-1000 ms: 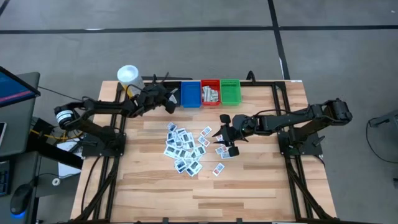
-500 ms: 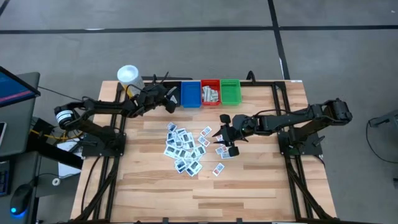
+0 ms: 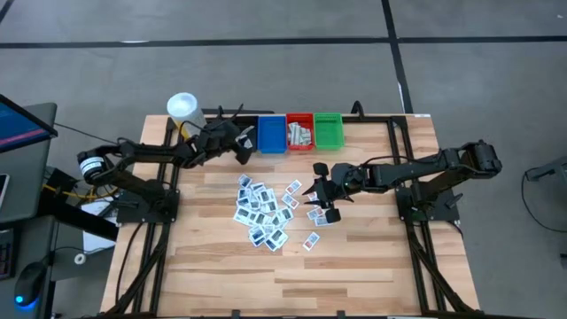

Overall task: Pick & Place First Aid Supplies
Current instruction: Put the orange ointment pack into the black bin

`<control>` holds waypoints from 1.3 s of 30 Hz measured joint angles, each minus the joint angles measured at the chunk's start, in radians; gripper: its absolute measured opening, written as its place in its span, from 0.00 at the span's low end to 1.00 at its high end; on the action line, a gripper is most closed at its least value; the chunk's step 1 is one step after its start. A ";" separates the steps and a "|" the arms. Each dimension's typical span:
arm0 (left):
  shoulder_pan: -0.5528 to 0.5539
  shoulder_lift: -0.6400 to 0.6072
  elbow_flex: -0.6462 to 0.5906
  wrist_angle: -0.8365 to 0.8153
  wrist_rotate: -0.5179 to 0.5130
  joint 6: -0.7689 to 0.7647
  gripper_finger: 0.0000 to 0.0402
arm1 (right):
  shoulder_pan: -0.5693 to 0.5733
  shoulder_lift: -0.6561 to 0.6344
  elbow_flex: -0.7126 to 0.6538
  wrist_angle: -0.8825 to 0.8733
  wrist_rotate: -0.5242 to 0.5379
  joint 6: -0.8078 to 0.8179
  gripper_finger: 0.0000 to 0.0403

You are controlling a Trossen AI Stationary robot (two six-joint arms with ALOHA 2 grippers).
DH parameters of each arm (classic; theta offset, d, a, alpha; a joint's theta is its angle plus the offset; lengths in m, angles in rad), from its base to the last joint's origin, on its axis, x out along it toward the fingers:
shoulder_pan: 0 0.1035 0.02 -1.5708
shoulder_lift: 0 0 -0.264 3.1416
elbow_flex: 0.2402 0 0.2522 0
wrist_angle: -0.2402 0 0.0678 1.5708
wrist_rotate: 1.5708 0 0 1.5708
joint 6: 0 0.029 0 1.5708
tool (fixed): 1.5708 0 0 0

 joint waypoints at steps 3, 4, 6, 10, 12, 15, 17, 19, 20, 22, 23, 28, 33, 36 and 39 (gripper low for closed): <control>-0.004 0.000 -0.015 0.000 0.004 0.062 0.31 | 0.000 0.000 0.000 0.000 0.000 0.000 0.31; -0.004 0.001 -0.018 0.000 0.003 0.082 0.31 | 0.000 0.000 0.000 0.000 0.000 0.000 0.31; -0.002 0.001 -0.026 0.004 0.000 0.088 0.31 | 0.000 0.000 0.000 0.000 0.000 0.000 0.30; 0.001 0.001 -0.030 0.009 0.000 0.084 0.28 | 0.000 0.000 0.000 0.000 0.000 0.000 0.31; 0.001 0.001 -0.030 0.014 0.000 0.081 0.26 | 0.000 0.000 0.000 0.000 0.000 0.000 0.31; 0.001 0.001 -0.030 0.024 0.001 0.074 0.24 | 0.000 0.000 0.000 0.000 0.000 0.000 0.30; 0.001 0.001 -0.030 0.029 0.001 0.061 0.24 | 0.000 0.000 0.000 0.000 0.000 0.000 0.30; 0.001 0.001 -0.030 0.035 0.001 0.057 0.25 | 0.000 0.000 0.000 0.000 0.000 0.000 0.31; 0.001 0.001 -0.030 0.036 0.001 0.057 0.25 | 0.000 0.000 0.000 0.000 0.000 0.000 0.30; 0.001 0.001 -0.030 0.037 0.001 0.057 0.25 | 0.000 0.000 0.000 0.000 0.000 0.000 0.30; 0.001 0.001 -0.030 0.038 0.001 0.055 0.25 | 0.000 0.000 0.000 0.000 0.000 0.000 0.30; -0.007 0.001 -0.034 0.044 0.003 0.045 0.25 | 0.000 0.000 0.000 -0.042 0.000 0.015 0.30; -0.037 0.001 -0.056 0.047 0.012 0.042 0.25 | 0.000 0.002 0.000 -0.143 -0.001 0.036 0.30; -0.056 0.001 -0.068 0.047 0.049 0.041 0.25 | 0.000 0.036 0.000 -0.158 -0.003 0.073 0.30; -0.084 0.001 -0.081 0.063 0.094 0.026 0.25 | 0.008 0.095 0.002 -0.152 -0.043 0.121 0.30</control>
